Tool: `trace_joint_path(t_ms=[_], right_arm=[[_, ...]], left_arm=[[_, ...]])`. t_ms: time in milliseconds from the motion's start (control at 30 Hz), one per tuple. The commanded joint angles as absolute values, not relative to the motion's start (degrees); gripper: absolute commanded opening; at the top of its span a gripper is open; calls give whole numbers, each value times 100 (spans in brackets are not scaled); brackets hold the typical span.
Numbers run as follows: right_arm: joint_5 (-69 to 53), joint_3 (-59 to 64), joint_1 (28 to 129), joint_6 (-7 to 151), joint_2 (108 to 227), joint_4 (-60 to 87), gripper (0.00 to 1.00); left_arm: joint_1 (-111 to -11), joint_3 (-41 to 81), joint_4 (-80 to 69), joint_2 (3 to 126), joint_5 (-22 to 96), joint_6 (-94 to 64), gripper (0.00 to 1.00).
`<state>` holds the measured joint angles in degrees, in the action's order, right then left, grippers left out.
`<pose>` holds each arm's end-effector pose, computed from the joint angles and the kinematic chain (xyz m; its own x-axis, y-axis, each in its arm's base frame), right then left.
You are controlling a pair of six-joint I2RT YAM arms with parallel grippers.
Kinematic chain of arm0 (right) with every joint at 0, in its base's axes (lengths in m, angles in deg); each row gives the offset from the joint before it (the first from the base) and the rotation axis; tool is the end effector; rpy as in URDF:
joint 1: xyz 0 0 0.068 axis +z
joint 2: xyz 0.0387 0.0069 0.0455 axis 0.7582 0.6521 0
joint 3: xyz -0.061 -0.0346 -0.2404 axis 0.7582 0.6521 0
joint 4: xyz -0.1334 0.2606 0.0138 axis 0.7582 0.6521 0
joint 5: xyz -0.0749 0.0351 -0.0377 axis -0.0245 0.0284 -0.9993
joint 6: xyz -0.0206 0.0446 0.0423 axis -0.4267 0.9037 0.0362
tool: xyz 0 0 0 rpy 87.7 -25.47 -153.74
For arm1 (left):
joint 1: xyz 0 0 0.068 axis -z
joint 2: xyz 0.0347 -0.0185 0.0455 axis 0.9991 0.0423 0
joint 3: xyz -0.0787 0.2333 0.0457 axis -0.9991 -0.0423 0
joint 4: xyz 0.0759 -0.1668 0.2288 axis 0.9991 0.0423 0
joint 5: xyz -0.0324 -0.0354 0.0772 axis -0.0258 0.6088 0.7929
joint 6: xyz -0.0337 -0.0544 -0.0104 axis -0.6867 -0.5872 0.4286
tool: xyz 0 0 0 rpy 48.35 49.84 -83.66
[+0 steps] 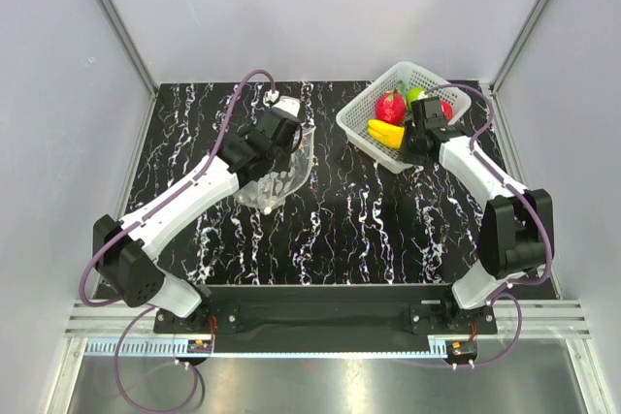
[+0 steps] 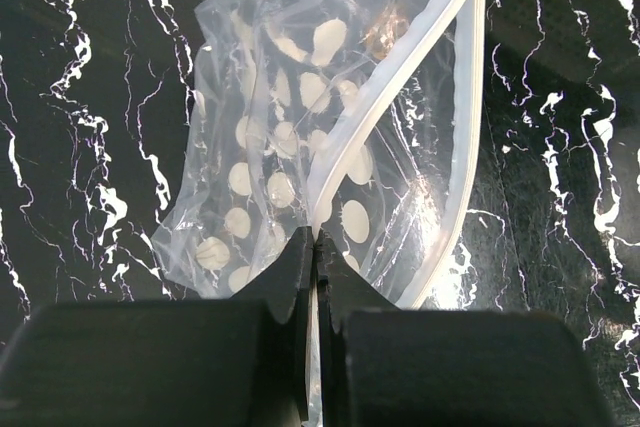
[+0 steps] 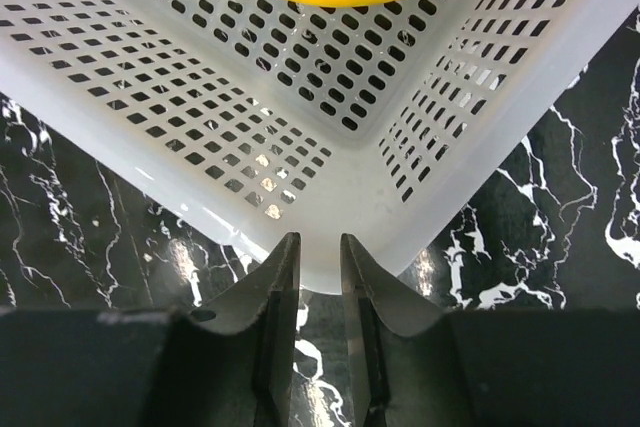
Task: Place the food in the zip-top bag and seal the zipper
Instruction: Adjust the bin at the center of the board.
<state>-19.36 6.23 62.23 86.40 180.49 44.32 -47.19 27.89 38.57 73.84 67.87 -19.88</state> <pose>0.3821 0.0841 0.2071 -0.7935 0.1900 -0.5782 0.1132 0.9795 0.1665 0.2891 -0.2203 0.3020 -0.6464 0.2098 -0.7336 0.2266 0.9709 0.0779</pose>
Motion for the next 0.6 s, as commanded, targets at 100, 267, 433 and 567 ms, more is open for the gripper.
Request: trace_joint_path(t_ms=[100, 267, 433, 567], right_arm=[[-2534, 1060, 6257, 8381, 17845, 4979, 31], [-2753, 1228, 6266, 8328, 17511, 5083, 31], [-3167, 1306, 6178, 8441, 17433, 5366, 33], [-2992, 1334, 6143, 8574, 17204, 5068, 36]], left_arm=[[-4741, 2753, 3584, 7133, 6860, -1914, 0], [-4741, 2727, 3584, 7116, 6869, -1897, 0], [-4741, 2701, 3558, 7116, 6816, -1888, 0], [-4741, 2701, 3558, 7107, 6807, -1897, 0]])
